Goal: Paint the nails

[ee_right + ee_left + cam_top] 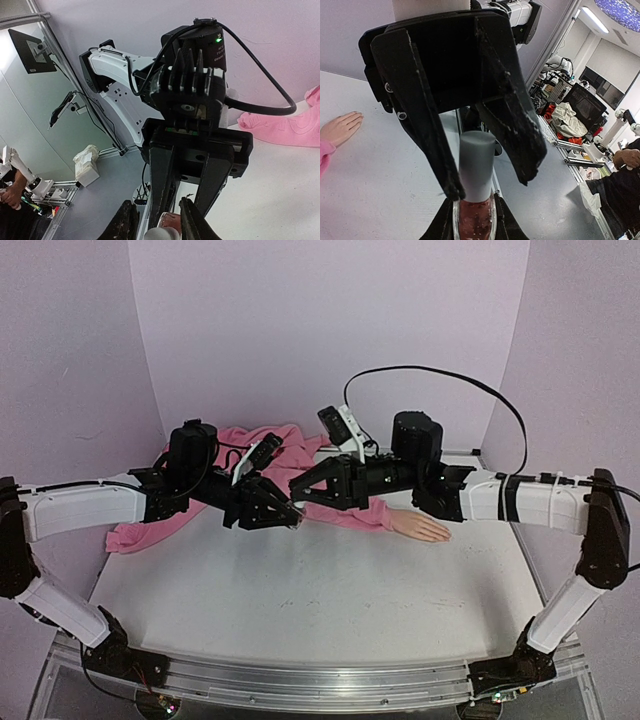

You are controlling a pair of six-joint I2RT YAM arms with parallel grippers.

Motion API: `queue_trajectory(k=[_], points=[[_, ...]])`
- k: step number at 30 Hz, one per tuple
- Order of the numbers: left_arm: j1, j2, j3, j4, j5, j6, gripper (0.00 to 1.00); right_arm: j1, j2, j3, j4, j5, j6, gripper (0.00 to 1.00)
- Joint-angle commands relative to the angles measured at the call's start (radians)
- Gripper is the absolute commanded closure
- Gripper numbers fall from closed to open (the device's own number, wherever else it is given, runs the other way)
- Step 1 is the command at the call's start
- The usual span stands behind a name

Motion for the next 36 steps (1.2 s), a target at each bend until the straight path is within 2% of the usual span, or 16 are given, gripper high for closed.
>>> queue_trajectory(k=[1, 7, 9, 12, 16, 19, 23, 25, 29, 31, 32, 33, 34, 35, 36], points=[[-0.003, -0.028, 0.046, 0.055, 0.011, -0.003, 1.00, 0.022, 0.017, 0.059, 0.087, -0.042, 0.014, 0.71], [-0.003, -0.064, 0.028, 0.057, -0.039, 0.023, 1.00, 0.035, 0.023, 0.049, 0.098, -0.016, 0.017, 0.87], [-0.002, -0.079, 0.019, 0.056, -0.075, 0.030, 1.00, 0.042, 0.023, 0.040, 0.101, 0.015, 0.024, 1.00], [0.003, -0.108, 0.002, 0.059, -0.150, 0.041, 1.00, 0.062, 0.022, 0.016, 0.104, 0.091, 0.032, 1.00], [0.021, -0.170, -0.042, 0.066, -0.352, 0.054, 1.00, 0.141, 0.020, -0.042, 0.098, 0.403, 0.052, 1.00], [0.023, -0.220, -0.090, 0.068, -0.578, 0.094, 1.00, 0.239, 0.047, -0.021, -0.003, 0.771, 0.082, 1.00], [0.022, -0.266, -0.142, 0.063, -0.890, 0.155, 1.00, 0.449, 0.159, 0.193, -0.333, 1.397, 0.276, 1.00], [0.020, -0.277, -0.152, 0.060, -0.973, 0.167, 1.00, 0.530, 0.208, 0.272, -0.355, 1.573, 0.304, 1.00], [0.014, -0.282, -0.152, 0.053, -0.990, 0.174, 1.00, 0.566, 0.212, 0.356, -0.342, 1.612, 0.241, 1.00], [0.012, -0.280, -0.148, 0.050, -0.970, 0.174, 1.00, 0.546, 0.190, 0.355, -0.314, 1.548, 0.209, 1.00], [0.012, -0.279, -0.145, 0.047, -0.962, 0.175, 1.00, 0.531, 0.172, 0.351, -0.310, 1.514, 0.184, 0.96], [0.012, -0.277, -0.143, 0.043, -0.955, 0.173, 1.00, 0.515, 0.152, 0.342, -0.310, 1.490, 0.153, 0.86], [0.012, -0.272, -0.140, 0.041, -0.949, 0.168, 1.00, 0.497, 0.126, 0.327, -0.310, 1.462, 0.125, 0.69], [0.011, -0.267, -0.136, 0.036, -0.938, 0.165, 1.00, 0.470, 0.104, 0.312, -0.311, 1.399, 0.095, 0.57], [0.012, -0.260, -0.132, 0.033, -0.920, 0.164, 1.00, 0.439, 0.078, 0.298, -0.310, 1.324, 0.071, 0.51]])
